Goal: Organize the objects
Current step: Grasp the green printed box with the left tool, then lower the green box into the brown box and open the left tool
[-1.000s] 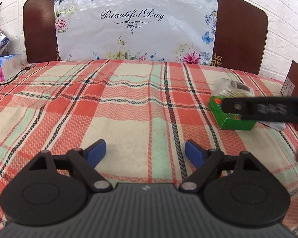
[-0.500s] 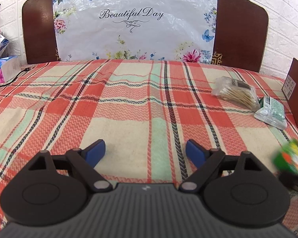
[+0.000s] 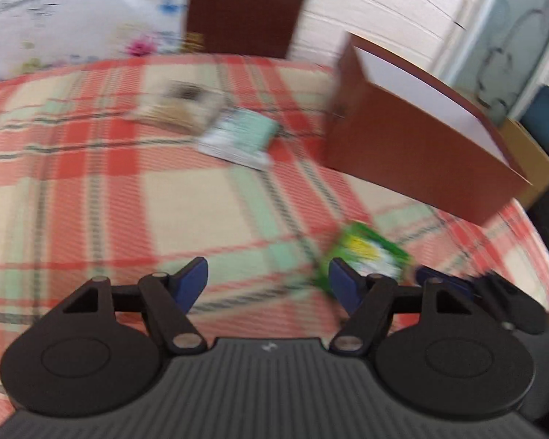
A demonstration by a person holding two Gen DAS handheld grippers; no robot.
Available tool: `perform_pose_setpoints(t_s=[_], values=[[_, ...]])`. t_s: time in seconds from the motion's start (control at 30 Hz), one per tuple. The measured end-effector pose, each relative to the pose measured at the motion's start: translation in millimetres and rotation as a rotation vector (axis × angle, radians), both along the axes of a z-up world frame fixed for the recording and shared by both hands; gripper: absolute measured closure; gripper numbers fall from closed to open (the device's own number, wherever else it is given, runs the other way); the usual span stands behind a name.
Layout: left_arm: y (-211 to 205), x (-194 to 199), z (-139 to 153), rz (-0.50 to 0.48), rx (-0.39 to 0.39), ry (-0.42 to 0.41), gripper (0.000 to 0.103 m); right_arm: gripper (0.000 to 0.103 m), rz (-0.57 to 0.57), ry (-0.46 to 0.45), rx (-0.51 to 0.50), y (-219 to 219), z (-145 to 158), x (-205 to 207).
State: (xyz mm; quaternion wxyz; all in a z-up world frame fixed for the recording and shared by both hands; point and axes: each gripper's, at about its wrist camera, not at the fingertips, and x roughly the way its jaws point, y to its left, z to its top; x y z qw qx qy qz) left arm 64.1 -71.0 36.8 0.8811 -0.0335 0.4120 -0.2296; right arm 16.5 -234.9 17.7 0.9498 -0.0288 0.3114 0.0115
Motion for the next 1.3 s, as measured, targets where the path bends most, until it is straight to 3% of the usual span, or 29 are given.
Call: perform_pose_setpoints(t_s=[0.07,0.13,0.17,0.23,0.3,0.37,0.57,0.67,0.83,0.97,1.1,1.2,1.3], values=[[-15,2,-3,-0.015,0.013,0.038,0.028,0.016,0.029,0.006,-0.033,3,0,6],[-25,7,-14,-0.033,0.006,0.127,0.029,0.015,0.035,0.006,-0.047,3,-2,12],[-30,9,-19,-0.034,0.000,0.151,0.027,0.017,0.035,0.018,-0.036,0,-4,16],[-38,6,-19,-0.038,0.033,0.112,0.030,0.026,0.048,0.030,0.014,-3,-6,19],[-40,10,-17,-0.045,0.011,0.113,0.045,0.035,0.061,0.024,0.042,-6,-6,20],[-42,11,-6,-0.039,-0.007,0.130,0.049,0.038,0.057,-0.006,0.039,-4,-2,14],[-85,16,74,-0.124,-0.029,-0.139,0.049,0.038,-0.055,-0.309,-0.036,-24,45,4],[-117,36,91,-0.145,-0.031,-0.207,0.049,0.038,-0.132,-0.376,-0.039,-49,63,22],[-167,66,91,-0.169,-0.007,-0.227,0.049,0.038,-0.239,-0.391,-0.005,-91,69,50],[-196,82,88,-0.175,0.054,-0.249,0.049,0.037,-0.288,-0.349,0.027,-120,66,77],[-211,107,86,-0.067,0.147,-0.273,0.049,0.027,-0.336,-0.271,0.047,-138,55,117],[-200,105,84,-0.054,0.139,-0.262,0.049,0.029,-0.350,-0.292,0.107,-142,51,110],[-195,91,84,-0.035,0.201,-0.303,0.049,0.029,-0.369,-0.324,0.111,-137,49,91]])
